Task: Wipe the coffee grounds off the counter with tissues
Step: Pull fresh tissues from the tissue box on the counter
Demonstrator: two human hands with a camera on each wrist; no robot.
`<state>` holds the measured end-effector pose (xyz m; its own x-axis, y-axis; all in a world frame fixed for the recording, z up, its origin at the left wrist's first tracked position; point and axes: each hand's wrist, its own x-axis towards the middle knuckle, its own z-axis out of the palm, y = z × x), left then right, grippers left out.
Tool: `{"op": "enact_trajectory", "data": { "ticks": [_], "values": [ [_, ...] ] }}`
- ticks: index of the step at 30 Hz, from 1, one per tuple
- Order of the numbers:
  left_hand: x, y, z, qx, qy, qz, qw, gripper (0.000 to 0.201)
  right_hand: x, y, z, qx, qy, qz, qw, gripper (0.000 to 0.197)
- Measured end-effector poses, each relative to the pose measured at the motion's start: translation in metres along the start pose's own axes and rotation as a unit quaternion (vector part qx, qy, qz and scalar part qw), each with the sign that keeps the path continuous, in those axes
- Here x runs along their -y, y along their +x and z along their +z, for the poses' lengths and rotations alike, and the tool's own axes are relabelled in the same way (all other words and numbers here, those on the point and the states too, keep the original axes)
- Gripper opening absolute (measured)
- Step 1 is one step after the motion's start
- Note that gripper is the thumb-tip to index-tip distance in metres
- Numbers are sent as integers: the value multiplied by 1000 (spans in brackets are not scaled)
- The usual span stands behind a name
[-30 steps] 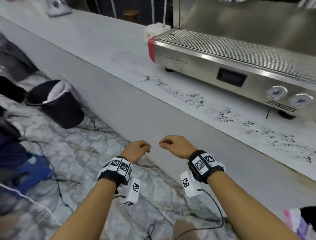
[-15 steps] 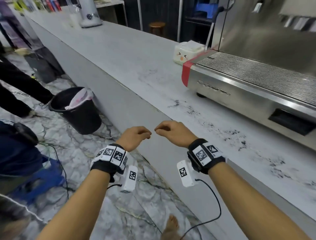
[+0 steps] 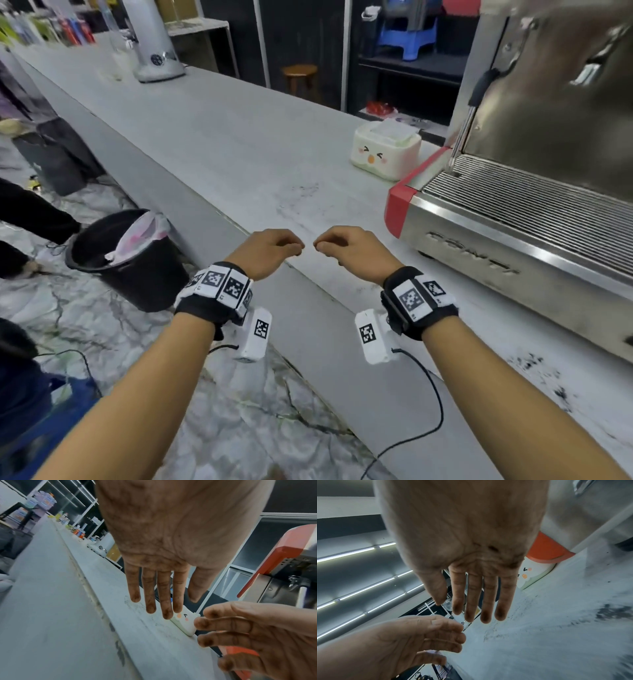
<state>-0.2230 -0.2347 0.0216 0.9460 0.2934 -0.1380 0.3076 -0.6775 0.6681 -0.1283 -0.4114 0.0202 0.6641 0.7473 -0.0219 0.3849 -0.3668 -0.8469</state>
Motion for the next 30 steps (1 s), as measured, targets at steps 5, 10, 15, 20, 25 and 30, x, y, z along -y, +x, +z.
{"op": "enact_trajectory", "data": {
  "ticks": [5,10,15,20,25,30],
  "values": [
    [9,66,-34,25,1,47,999,20,2,51,0,-54,10,24,998,18],
    [18,136,-64,70,12,104,992,20,7,101,-2,-144,7,60,988,18],
    [21,188,-90,107,18,148,983,20,14,140,-3,-224,17,101,969,18],
    [13,236,-106,118,23,192,974,22,15,170,-17,-293,32,129,947,17],
    [-7,279,-109,106,19,219,970,22,11,198,-46,-361,38,134,922,18],
    [-30,318,-104,77,4,236,969,24,-2,225,-77,-410,38,134,901,17]
  ]
}}
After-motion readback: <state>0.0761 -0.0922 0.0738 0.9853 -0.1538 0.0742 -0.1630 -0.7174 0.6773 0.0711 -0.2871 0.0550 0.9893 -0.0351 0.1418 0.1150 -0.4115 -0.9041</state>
